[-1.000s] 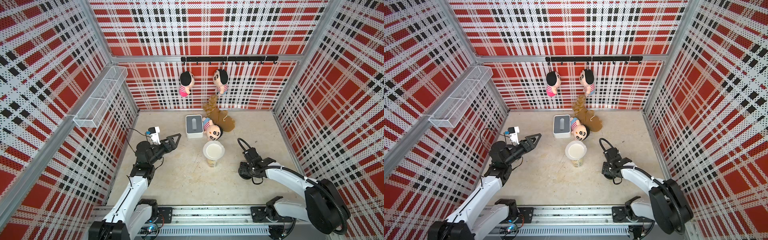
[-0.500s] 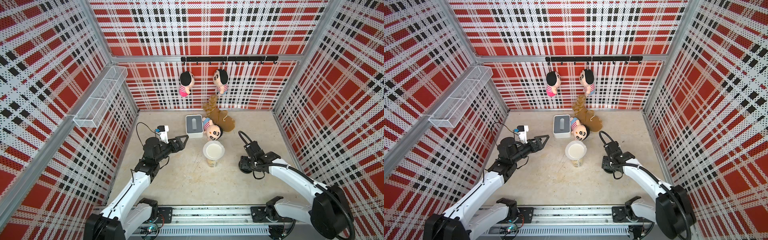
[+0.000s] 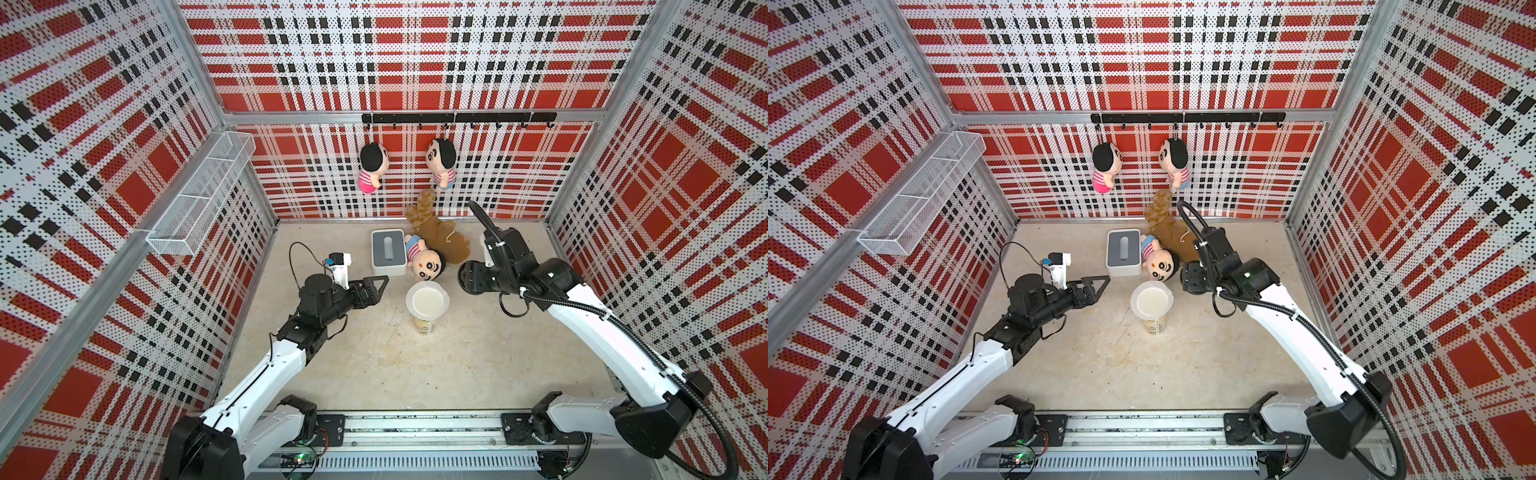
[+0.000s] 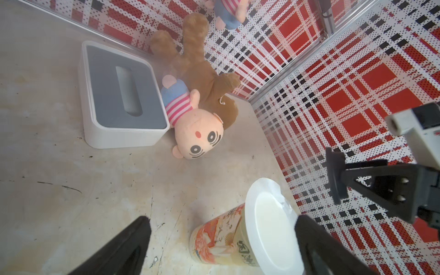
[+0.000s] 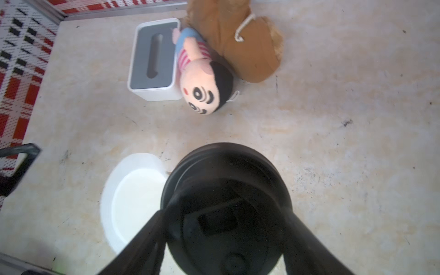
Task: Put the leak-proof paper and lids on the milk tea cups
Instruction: Secure the cup lid on the cup.
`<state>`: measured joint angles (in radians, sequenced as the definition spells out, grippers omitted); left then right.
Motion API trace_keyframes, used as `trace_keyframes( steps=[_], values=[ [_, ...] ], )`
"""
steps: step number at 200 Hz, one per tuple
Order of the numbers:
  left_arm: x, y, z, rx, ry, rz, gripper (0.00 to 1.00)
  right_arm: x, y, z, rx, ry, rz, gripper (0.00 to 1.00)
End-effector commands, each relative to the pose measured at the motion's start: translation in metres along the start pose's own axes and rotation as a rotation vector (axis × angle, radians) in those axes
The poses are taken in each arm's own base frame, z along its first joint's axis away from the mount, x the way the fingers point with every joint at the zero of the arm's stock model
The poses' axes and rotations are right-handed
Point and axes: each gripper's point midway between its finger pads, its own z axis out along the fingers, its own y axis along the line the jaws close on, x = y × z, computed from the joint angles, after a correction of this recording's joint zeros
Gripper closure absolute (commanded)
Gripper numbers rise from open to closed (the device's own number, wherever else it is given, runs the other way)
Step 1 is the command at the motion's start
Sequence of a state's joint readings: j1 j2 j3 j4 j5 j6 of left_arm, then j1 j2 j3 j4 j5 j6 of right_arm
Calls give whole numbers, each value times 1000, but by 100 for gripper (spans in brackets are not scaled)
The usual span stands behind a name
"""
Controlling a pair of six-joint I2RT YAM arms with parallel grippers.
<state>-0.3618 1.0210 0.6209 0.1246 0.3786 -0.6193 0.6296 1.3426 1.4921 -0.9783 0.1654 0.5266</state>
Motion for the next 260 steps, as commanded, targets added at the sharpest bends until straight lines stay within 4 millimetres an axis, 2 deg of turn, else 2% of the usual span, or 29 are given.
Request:
trace_keyframes(
  steps=[1,23,33,49,167,260],
  values=[
    [-9,-13,3,11,-17,46,2,1,29,-3,-9,36,-90,51],
    [-5,-15,8,7,3,53,0,11,75,10,-50,98,-184,51],
    [-4,-15,9,8,9,55,1,17,85,18,-49,128,-211,51],
    [-2,-14,8,4,11,55,1,23,92,29,-57,148,-221,51],
    [4,-7,8,-12,17,51,0,63,90,59,-57,279,-249,50],
    [9,-6,11,-9,33,49,0,74,85,73,-39,307,-254,49]
  ],
)
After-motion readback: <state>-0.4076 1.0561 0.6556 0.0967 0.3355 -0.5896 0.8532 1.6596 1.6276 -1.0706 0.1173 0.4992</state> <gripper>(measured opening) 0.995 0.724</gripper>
